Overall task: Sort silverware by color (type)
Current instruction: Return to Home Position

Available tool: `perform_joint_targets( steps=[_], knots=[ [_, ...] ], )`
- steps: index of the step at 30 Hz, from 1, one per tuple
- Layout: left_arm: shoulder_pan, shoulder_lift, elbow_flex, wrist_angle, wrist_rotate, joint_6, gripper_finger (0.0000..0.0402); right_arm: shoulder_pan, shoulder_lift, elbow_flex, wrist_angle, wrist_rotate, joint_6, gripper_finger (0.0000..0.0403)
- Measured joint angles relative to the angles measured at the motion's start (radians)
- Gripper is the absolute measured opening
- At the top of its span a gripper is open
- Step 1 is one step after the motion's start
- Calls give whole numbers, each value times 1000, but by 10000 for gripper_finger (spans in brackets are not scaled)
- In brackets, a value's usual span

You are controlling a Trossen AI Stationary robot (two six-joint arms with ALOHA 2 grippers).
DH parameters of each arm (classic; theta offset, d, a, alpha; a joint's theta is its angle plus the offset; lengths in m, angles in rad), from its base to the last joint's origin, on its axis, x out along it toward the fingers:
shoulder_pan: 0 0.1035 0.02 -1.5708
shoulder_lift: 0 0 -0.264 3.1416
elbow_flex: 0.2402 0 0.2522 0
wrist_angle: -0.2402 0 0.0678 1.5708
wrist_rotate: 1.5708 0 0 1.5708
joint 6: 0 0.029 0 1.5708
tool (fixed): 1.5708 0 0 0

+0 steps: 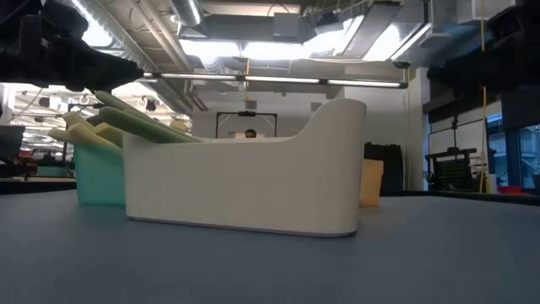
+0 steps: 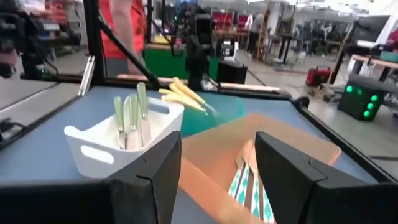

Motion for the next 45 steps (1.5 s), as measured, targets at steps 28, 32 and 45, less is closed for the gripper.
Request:
perform_joint_targets(
  steps=[28, 32, 45],
  knots=[
    [0, 0, 0, 2, -11, 1, 123, 0, 0, -79, 124, 36, -46, 193],
    [0, 0, 0, 2, -11, 2, 123, 0, 0, -79, 124, 36, -46, 193],
    [0, 0, 0, 2, -11, 7, 123, 0, 0, -80, 123, 36, -46, 193]
  ],
)
